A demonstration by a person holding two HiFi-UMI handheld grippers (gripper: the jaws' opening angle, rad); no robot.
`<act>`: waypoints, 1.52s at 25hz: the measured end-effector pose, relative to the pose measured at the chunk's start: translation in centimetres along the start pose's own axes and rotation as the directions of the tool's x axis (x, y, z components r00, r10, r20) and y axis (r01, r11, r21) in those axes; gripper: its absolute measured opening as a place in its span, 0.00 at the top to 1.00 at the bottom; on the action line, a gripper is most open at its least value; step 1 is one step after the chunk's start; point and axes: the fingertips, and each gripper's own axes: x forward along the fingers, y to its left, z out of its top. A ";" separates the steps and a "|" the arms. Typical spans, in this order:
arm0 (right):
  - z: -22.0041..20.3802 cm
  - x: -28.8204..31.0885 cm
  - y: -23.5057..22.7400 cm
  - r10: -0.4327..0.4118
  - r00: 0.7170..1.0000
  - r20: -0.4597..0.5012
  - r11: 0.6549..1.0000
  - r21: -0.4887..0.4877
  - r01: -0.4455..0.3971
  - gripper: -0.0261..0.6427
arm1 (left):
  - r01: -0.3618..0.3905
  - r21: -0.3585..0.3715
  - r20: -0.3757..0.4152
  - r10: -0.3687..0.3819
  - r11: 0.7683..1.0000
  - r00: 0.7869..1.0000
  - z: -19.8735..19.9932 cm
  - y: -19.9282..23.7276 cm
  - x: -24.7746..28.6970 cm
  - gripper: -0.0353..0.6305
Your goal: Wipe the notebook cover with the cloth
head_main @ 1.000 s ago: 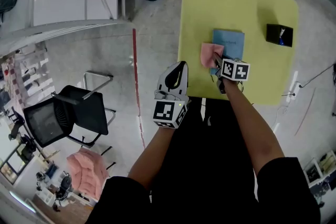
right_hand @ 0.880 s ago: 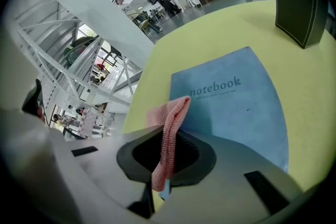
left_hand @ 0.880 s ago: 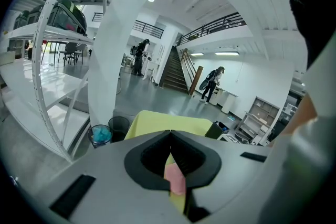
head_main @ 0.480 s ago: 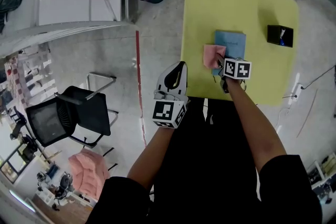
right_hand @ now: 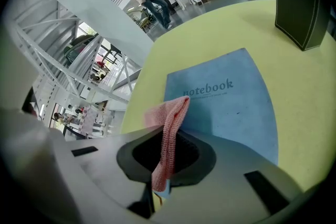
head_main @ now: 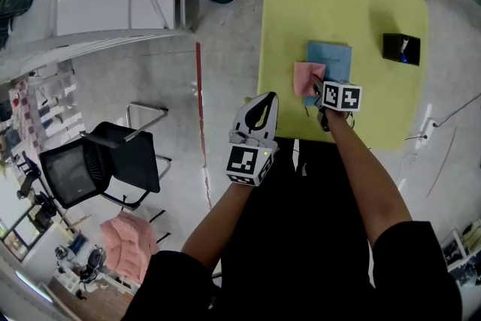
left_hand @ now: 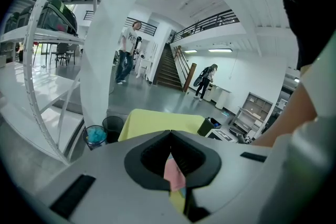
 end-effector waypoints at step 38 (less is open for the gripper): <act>0.3 -2.2 -3.6 0.050 0.999 -0.011 0.999 0.014 -0.050 0.91 | 0.073 0.036 -0.038 -0.072 0.997 0.997 1.3 -5.4 2.9 0.93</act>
